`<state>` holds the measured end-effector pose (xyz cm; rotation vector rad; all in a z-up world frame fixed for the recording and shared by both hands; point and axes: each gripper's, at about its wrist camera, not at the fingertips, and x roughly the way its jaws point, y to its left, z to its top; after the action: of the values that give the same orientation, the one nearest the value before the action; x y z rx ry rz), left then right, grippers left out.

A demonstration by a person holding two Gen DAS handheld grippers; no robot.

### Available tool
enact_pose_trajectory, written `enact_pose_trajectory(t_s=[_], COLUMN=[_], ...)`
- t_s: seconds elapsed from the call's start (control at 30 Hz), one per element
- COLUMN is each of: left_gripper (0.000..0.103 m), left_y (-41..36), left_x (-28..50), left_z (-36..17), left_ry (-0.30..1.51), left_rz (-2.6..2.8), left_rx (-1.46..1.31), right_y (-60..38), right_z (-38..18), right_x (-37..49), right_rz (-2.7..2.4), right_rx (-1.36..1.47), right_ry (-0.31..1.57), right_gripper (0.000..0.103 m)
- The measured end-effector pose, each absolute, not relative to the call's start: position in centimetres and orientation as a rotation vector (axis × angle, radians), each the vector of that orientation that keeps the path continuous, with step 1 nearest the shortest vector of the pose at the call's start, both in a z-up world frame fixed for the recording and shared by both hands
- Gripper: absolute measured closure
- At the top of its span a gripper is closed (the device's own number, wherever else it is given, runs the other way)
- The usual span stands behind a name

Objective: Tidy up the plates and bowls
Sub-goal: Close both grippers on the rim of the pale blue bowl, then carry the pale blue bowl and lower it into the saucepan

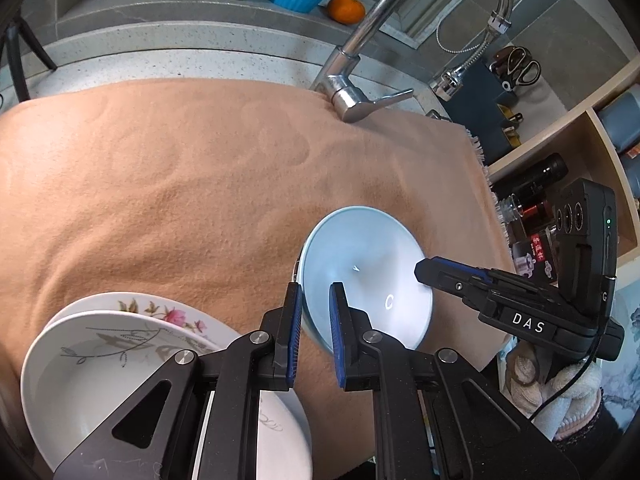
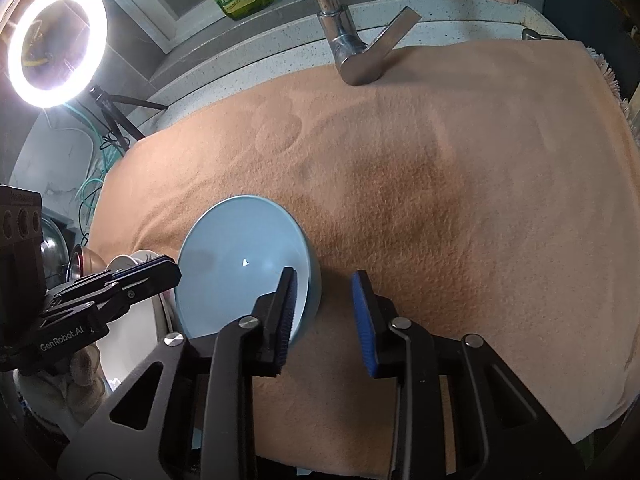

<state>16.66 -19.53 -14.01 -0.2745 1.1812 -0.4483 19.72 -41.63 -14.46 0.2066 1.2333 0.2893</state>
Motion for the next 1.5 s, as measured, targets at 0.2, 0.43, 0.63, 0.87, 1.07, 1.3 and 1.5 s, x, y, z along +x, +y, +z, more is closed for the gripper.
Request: enact_pose_trajectory(t_s=[0.2, 0.43, 0.63, 0.87, 1.07, 1.3, 1.5], left_gripper=[0.091, 0.092, 0.092, 0.092, 0.092, 0.092, 0.092], left_y=[-19.5, -20.1, -19.9, -18.7, -16.9, -13.8, -10.6], left_x=[16.9, 17.0, 16.9, 16.3, 15.6, 14.5, 13.3], left_z=[-14.2, -14.9, -14.5, -12.9, -11.6, -10.1, -9.0], left_ry=[1.186, 1.204, 1.191, 1.143, 1.108, 1.069, 1.034], left_rz=[-0.438, -0.452, -0.452, -0.447, -0.431, -0.398, -0.366], left_rx=[-0.278, -0.269, -0.272, -0.278, -0.304, -0.334, -0.365], right_y=[-41.8, -41.4, -41.1, -40.4, -38.9, -35.6, -32.1], right_z=[-15.1, -15.6, -15.3, -13.9, -11.9, -10.0, -8.8], right_x=[20.0, 20.1, 20.0, 20.0, 20.0, 19.6, 19.1], right_rz=[0.303, 0.324, 0.319, 0.339, 0.365, 0.415, 0.46], right_rx=[0.227, 0.233, 0.23, 0.225, 0.214, 0.192, 0.169], right_ry=[1.258, 1.27, 1.268, 1.242, 1.208, 1.175, 1.16], right_gripper=[0.083, 0.092, 0.094, 0.094, 0.094, 0.093, 0.093])
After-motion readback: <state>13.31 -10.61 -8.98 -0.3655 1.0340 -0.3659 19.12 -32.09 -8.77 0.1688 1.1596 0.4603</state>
